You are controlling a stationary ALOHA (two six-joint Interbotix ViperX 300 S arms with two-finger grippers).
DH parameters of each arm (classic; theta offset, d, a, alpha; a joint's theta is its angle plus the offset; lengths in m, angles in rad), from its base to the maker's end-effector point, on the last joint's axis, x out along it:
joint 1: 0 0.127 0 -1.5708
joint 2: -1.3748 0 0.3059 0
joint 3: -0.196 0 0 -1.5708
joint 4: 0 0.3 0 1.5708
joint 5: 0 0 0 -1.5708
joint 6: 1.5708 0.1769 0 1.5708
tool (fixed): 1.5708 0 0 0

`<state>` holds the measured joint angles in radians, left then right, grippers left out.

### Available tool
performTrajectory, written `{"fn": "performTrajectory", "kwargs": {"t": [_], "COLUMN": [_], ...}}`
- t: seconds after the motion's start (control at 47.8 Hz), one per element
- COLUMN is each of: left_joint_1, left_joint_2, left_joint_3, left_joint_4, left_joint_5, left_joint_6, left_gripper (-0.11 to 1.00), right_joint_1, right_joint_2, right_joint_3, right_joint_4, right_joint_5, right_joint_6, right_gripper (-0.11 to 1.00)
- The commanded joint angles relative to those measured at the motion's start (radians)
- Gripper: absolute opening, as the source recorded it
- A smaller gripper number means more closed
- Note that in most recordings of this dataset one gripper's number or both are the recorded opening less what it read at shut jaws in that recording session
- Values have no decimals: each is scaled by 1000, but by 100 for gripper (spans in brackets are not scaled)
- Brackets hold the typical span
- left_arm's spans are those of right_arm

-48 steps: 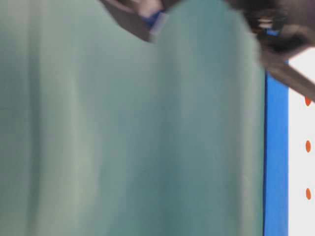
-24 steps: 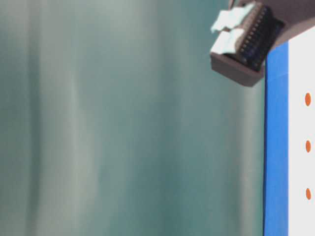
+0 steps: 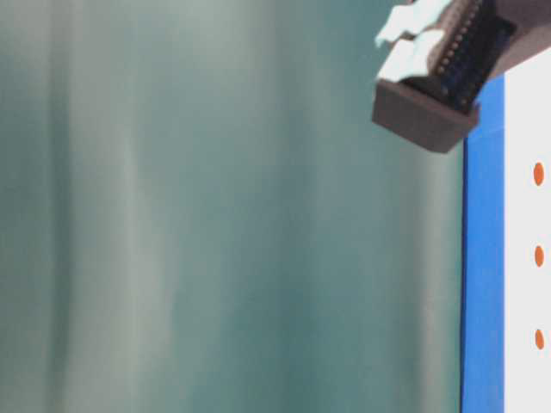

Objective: Touch the tip of the soldering iron to the mark.
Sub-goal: 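Close the right gripper on the red handle of the soldering iron, then lift the soldering iron and carry it above the red-dot strip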

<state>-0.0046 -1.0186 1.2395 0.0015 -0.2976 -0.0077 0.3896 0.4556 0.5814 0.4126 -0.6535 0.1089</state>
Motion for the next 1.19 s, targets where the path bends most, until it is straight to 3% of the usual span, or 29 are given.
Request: {"fn": "performTrajectory", "kwargs": {"t": [0.0,0.23,0.44,0.795,0.963,1.172], "left_joint_1": [0,0,0,0,-2,0], "left_joint_2": [5,5,5,5,5,-9], "left_joint_3": [-11,-11,-11,-11,-14,-15], "left_joint_4": [2,2,2,0,0,2], "left_joint_5": [-11,-11,-9,-11,-11,-11], "left_joint_6": [0,0,0,0,0,0], "left_gripper": [0,0,0,0,0,0], "right_joint_1": [8,3,-11,-54,-75,-84], "right_joint_2": [-38,-67,-201,-477,-565,-595], "right_joint_3": [-8,-3,37,43,37,35], "right_joint_4": [-5,-5,-5,0,0,-8], "right_joint_5": [-3,-3,51,331,434,469], "right_joint_6": [-2,-2,-12,-140,-156,-164], "right_gripper": [6,6,6,6,6,6]}}
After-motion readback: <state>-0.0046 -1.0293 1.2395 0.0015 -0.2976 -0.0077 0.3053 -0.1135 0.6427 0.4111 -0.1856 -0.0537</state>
